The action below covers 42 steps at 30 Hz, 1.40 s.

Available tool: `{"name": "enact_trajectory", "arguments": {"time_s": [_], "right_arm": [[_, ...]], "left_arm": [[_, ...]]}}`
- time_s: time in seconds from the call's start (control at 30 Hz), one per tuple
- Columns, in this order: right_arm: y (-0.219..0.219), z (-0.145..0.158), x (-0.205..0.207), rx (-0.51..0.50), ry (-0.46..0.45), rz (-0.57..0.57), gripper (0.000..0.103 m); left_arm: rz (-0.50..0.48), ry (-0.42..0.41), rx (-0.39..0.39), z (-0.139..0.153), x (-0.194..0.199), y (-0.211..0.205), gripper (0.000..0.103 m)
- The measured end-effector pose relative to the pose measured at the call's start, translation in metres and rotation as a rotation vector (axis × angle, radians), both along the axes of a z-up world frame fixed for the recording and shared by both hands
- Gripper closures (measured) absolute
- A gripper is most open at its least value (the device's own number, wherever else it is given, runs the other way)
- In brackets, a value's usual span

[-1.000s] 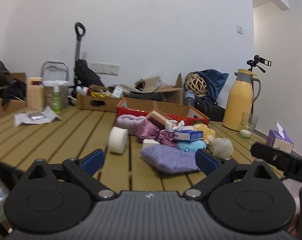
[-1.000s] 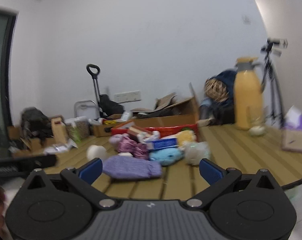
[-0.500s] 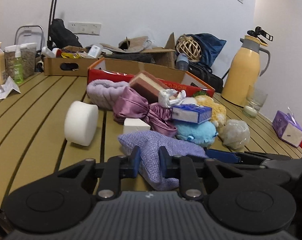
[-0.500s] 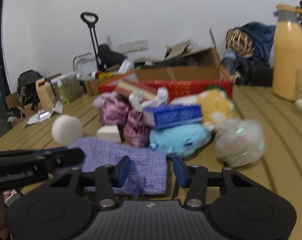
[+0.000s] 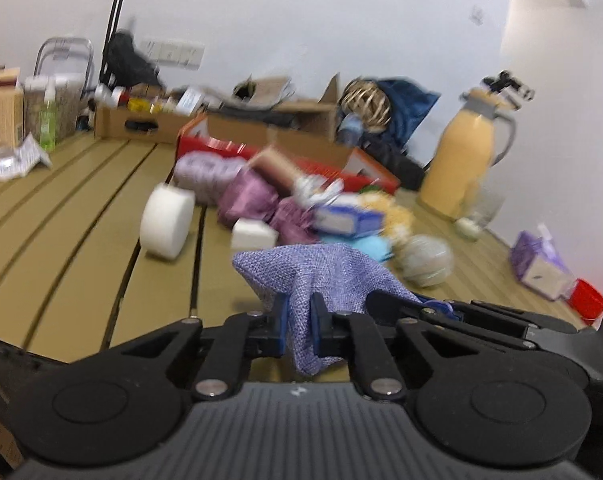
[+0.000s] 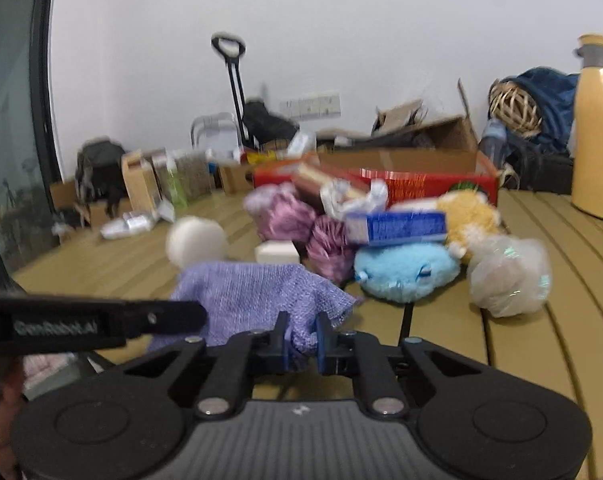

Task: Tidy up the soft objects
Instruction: 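Carry the purple cloth into the open cardboard box and open the grippers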

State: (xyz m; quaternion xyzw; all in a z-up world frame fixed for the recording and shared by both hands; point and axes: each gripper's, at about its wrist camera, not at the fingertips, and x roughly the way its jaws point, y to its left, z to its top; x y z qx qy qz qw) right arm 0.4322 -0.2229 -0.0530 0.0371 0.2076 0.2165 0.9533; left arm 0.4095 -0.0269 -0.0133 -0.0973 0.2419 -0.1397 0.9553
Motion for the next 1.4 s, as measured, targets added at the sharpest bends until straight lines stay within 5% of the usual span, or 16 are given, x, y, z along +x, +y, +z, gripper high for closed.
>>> {"name": "enact_trajectory", "arguments": {"time_s": [0.23,0.43,0.57,0.73,0.87,1.07,1.17,1.27,1.4], "right_arm": [[-0.017,0.06,-0.058,0.067,-0.129,0.001,0.091],[-0.009,0.098,-0.04,0.059,-0.193,-0.004,0.091],[-0.006,0.122,0.012,0.079,-0.185,0.014,0.091],[-0.004,0.15,0.133,0.127,-0.097,0.039,0.091],[0.015,0.158,0.252,0.058,0.003,0.037,0.091],[0.056,0.112,0.408,-0.042,0.19,0.021,0.091],[0.069,0.078,0.46,-0.079,0.284,-0.012,0.089],[0.078,0.048,0.491,-0.119,0.413,-0.012,0.078],[0.077,0.037,0.492,-0.142,0.438,-0.024,0.056]], "left_arm": [[-0.037,-0.162,-0.044,0.055,-0.045,0.0,0.092],[-0.059,-0.185,-0.105,0.09,-0.008,0.014,0.092],[-0.092,-0.182,-0.105,0.115,0.055,0.025,0.092],[-0.099,-0.122,-0.09,0.136,0.183,0.042,0.092],[-0.067,0.025,-0.116,0.123,0.304,0.06,0.092],[0.018,0.136,0.029,0.071,0.438,0.06,0.09],[0.057,0.177,0.101,0.045,0.465,0.055,0.086],[0.054,0.202,0.138,0.029,0.467,0.052,0.075],[0.044,0.173,0.143,0.039,0.448,0.054,0.072]]}}
